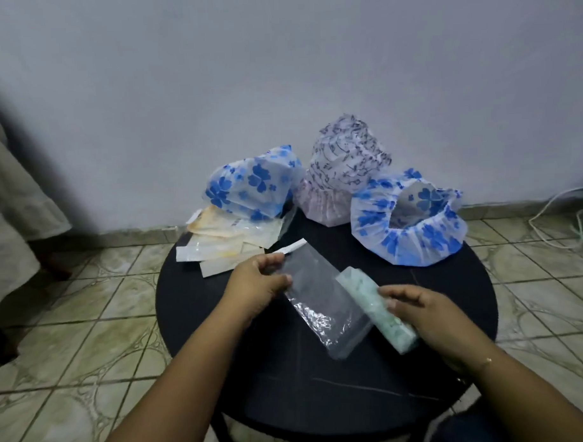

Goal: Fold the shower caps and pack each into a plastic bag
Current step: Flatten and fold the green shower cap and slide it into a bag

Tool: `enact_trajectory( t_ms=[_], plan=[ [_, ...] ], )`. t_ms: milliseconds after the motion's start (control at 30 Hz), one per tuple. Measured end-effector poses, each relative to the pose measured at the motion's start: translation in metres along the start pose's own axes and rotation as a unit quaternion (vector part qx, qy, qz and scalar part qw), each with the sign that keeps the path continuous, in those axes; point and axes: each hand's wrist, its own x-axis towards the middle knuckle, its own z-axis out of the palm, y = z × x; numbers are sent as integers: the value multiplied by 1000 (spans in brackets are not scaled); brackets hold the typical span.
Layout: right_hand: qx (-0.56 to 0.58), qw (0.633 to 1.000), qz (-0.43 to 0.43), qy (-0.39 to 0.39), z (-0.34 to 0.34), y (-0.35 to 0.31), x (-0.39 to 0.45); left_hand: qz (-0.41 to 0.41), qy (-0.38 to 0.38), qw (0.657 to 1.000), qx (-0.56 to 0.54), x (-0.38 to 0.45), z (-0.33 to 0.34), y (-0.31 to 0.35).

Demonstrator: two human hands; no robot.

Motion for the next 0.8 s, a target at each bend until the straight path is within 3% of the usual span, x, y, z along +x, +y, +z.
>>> enact_trajectory(
  t_ms=[100, 233, 300, 367, 500, 633, 800],
  plan=[
    [-46, 997, -33, 43, -12, 5, -4, 67, 28, 985, 157, -2, 10, -7],
    [-51, 994, -56, 76, -22, 9, -9, 116, 106, 899, 408, -14, 22, -10],
    [-13, 996, -43, 73, -27, 9, -11, 195, 68, 887, 414, -28, 28, -10],
    [44, 998, -2, 41, -33, 9, -15, 274, -25, 884, 377, -46, 34, -16],
    [124, 990, 52, -38, -41, 9, -21, 320, -126, 870, 353, -74, 42, -41],
    [206, 973, 55, -82, -48, 7, -28, 355, -107, 833, 410, -78, 44, -57],
    [232, 959, 59, -149, -56, 3, -34, 305, -76, 815, 486, -78, 47, -56]
  ],
)
